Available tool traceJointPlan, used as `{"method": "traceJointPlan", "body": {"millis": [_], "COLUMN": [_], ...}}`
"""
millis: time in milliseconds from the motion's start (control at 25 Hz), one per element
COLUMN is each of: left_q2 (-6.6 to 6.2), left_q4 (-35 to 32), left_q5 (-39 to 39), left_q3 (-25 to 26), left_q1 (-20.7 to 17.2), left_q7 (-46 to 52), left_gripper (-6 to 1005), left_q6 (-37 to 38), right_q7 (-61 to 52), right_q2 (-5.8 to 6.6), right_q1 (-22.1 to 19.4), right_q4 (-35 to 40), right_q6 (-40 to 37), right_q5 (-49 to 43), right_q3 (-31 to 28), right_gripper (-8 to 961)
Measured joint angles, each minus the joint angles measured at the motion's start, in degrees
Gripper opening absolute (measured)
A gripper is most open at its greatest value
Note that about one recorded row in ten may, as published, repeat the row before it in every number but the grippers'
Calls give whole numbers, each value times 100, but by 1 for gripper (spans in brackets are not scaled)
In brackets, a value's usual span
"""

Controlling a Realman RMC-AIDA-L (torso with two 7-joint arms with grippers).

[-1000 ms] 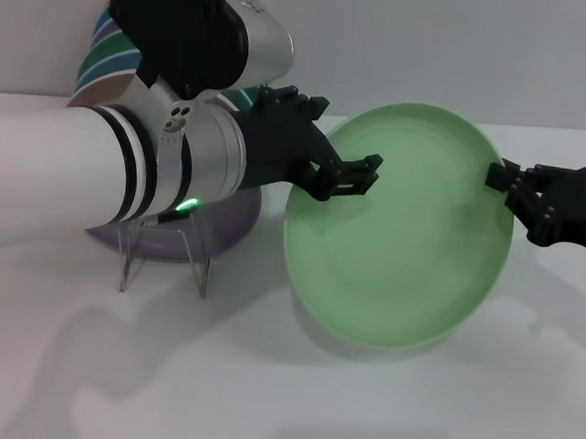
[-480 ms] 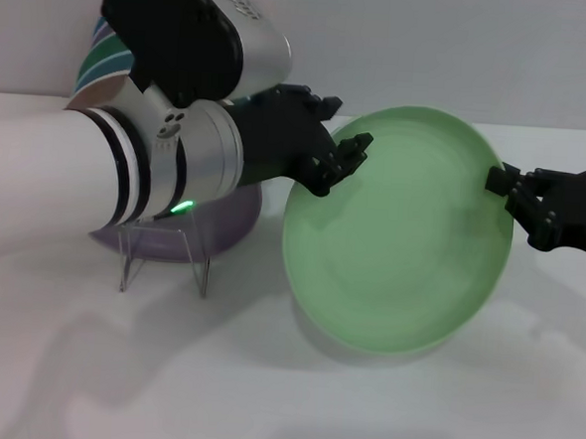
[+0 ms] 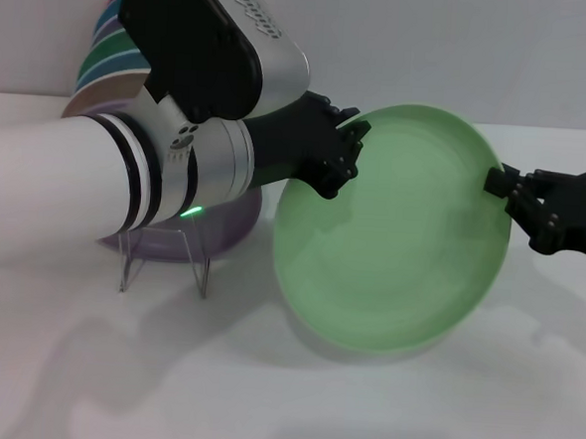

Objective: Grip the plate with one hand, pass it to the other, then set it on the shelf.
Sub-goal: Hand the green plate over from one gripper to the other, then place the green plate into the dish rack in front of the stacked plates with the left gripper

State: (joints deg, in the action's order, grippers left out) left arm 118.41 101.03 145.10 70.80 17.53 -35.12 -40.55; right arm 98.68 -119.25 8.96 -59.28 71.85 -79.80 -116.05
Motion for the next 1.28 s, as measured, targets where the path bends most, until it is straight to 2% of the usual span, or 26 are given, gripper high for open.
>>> {"method": "traceJointPlan", "body": {"millis": [280,480,680,840,920,960,1000,1120,1160,1200,1240,1280], "left_q2": [-12,-13,-18,-36,-40,-40,-46,-46,-64,-145,-247,-247], "left_q4": [-18,269,406,533,510,510,435,435,101,-723,-1166,-1166], "left_q5": [8,-30,-28,-29,-23,-23,7,7,158,748,1239,1239], "left_q3": [-172,-267,-413,-693,-898,-898,-1060,-1060,-1401,-1786,-1777,-1777], "left_q1": [-94,-351,-502,-810,-970,-970,-1065,-1065,-1154,-1180,-1182,-1182], "left_q7": [-114,-355,-461,-1075,-1562,-1562,-1884,-1884,-2239,-1903,-1211,-1211], "left_gripper": [69,70,69,68,68,68,68,68,69,69,69,69], "left_q6": [450,806,1114,2032,2848,2848,3495,3495,4908,7503,8576,8576], "right_q7": [0,6,419,797,1096,1239,1415,1434,1434,1432,1432,1432], "right_q2": [7,-1,-2,-17,-29,-32,-38,-38,-38,-37,-30,-25], "right_q1": [8,72,70,3,-29,-46,-65,-68,-59,-46,-28,-12], "right_q4": [261,804,1580,2189,2492,2584,2661,2671,2673,2676,2679,2680], "right_q6": [381,815,1438,1792,1920,1950,1972,1970,1957,1936,1911,1896], "right_q5": [152,214,437,447,448,449,449,441,431,417,405,396], "right_q3": [-190,-803,-1718,-2874,-3414,-3594,-3767,-3811,-3813,-3811,-3802,-3792], "right_gripper": [111,140,169,410,460,486,511,511,511,511,511,511]}}
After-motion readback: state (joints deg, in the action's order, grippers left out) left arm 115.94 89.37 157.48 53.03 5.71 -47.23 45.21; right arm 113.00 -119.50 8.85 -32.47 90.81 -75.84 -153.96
